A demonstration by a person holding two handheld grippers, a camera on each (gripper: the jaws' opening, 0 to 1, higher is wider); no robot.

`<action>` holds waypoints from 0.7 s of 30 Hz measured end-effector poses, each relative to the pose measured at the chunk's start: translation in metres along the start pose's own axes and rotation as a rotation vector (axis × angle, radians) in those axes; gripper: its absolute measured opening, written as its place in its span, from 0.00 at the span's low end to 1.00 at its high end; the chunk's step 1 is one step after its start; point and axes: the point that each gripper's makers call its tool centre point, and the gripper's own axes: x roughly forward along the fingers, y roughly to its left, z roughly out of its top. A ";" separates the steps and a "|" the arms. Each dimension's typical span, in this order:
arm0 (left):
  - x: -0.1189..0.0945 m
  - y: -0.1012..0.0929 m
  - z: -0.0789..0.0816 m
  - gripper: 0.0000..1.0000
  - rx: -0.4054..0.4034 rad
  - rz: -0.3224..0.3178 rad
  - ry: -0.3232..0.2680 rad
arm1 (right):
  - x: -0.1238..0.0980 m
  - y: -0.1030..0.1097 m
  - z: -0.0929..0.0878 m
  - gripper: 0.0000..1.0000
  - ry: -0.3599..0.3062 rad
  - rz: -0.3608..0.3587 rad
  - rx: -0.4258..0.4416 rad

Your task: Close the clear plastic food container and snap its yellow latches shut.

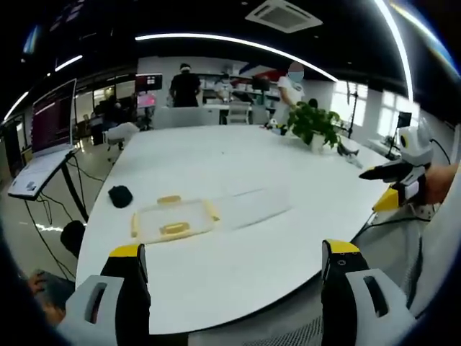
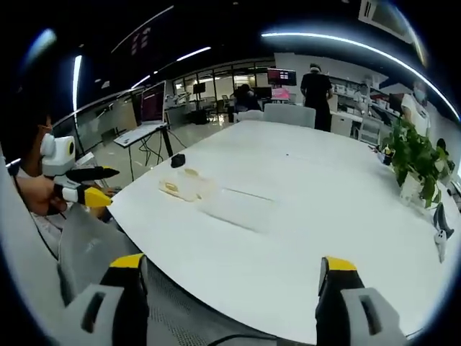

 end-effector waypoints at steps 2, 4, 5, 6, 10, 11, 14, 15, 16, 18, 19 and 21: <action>0.000 0.002 0.002 0.99 -0.013 -0.003 -0.006 | 0.000 0.000 -0.001 0.99 0.001 -0.001 0.011; 0.000 0.004 0.003 0.99 -0.009 -0.003 -0.005 | 0.001 0.000 -0.001 0.99 0.010 -0.007 0.006; 0.000 0.004 0.003 0.99 -0.004 -0.006 -0.003 | 0.001 0.000 -0.001 0.99 0.008 -0.009 0.009; 0.000 0.005 0.003 0.99 -0.004 -0.009 -0.002 | 0.002 0.000 0.001 0.99 0.001 -0.005 0.018; 0.002 0.008 -0.001 0.99 -0.023 -0.019 0.001 | 0.004 0.001 0.000 0.99 0.019 -0.008 0.022; 0.003 0.008 -0.003 0.99 -0.018 -0.020 0.012 | 0.004 0.001 0.002 0.98 0.010 -0.009 0.022; 0.003 0.008 -0.006 0.99 -0.021 -0.026 0.018 | 0.004 0.002 0.005 0.97 0.000 0.001 0.019; 0.003 0.006 -0.006 0.99 -0.029 -0.034 0.013 | 0.005 0.003 0.007 0.98 -0.002 0.007 0.018; 0.003 0.006 -0.007 0.99 -0.026 -0.034 0.016 | 0.005 0.003 0.007 0.98 -0.002 0.007 0.017; 0.003 0.006 -0.008 0.99 -0.018 -0.036 0.021 | 0.005 0.002 0.007 0.98 -0.001 0.001 0.023; 0.003 0.006 -0.007 0.99 -0.019 -0.038 0.018 | 0.005 0.001 0.007 0.98 -0.002 -0.001 0.025; 0.004 0.007 -0.007 0.99 -0.025 -0.039 0.018 | 0.005 0.001 0.005 0.99 0.002 -0.004 0.034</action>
